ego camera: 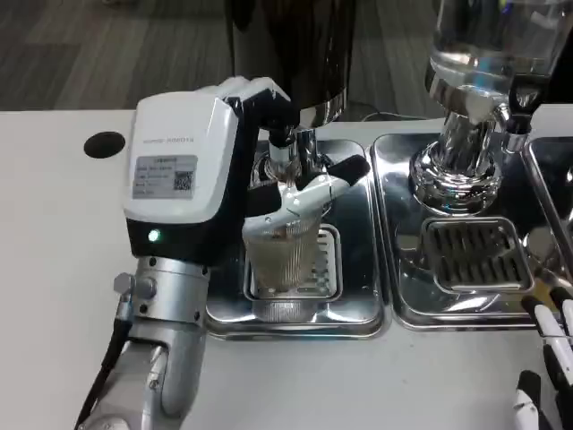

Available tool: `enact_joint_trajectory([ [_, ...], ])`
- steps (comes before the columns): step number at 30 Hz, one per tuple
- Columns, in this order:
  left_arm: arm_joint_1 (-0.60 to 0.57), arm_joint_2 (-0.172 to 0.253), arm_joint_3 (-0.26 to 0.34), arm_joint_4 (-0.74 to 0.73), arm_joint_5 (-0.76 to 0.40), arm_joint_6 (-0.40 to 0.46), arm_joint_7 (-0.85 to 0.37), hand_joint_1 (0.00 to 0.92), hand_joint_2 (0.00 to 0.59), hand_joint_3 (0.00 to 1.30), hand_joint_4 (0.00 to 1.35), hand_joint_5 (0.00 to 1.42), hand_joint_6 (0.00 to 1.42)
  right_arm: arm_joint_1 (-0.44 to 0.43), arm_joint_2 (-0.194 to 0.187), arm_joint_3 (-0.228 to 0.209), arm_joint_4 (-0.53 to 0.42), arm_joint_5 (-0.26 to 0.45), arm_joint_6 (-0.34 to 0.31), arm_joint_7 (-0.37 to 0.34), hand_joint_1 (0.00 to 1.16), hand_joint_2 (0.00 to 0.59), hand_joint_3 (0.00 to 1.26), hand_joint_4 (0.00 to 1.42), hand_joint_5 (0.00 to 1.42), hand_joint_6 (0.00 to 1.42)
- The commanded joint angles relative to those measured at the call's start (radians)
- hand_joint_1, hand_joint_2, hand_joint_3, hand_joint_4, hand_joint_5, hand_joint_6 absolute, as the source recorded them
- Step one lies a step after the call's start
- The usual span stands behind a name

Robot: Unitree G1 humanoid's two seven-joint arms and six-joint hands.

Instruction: Grasp the cup under the faucet to collect the drink, then remove the cup.

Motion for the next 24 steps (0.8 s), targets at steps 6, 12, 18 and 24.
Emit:
enact_joint_trajectory([
  [6, 0.028, 0.005, -0.009, 0.017, 0.014, -0.008, 0.009, 0.0, 0.095, 0.7, 0.64, 0.73, 0.85, 0.0, 0.008, 0.003, 0.008, -0.001, -0.002, -0.006, 0.0, 0.547, 0.09, 0.0, 0.0, 0.11],
  [12, 0.024, 0.004, -0.01, 0.02, 0.013, -0.01, 0.013, 0.0, 0.095, 0.71, 0.64, 0.72, 0.84, -0.004, 0.01, 0.004, 0.013, 0.001, -0.003, -0.006, 0.0, 0.548, 0.09, 0.0, 0.0, 0.11],
  [18, 0.02, 0.003, -0.007, 0.03, 0.01, -0.009, 0.016, 0.0, 0.095, 0.71, 0.64, 0.72, 0.84, -0.006, 0.011, 0.003, 0.021, 0.004, -0.006, -0.007, 0.0, 0.548, 0.09, 0.0, 0.0, 0.11],
  [24, 0.022, 0.005, -0.005, 0.028, 0.009, -0.012, 0.018, 0.0, 0.095, 0.71, 0.64, 0.72, 0.84, -0.007, 0.01, 0.002, 0.025, 0.008, -0.009, -0.01, 0.0, 0.548, 0.09, 0.0, 0.0, 0.11],
])
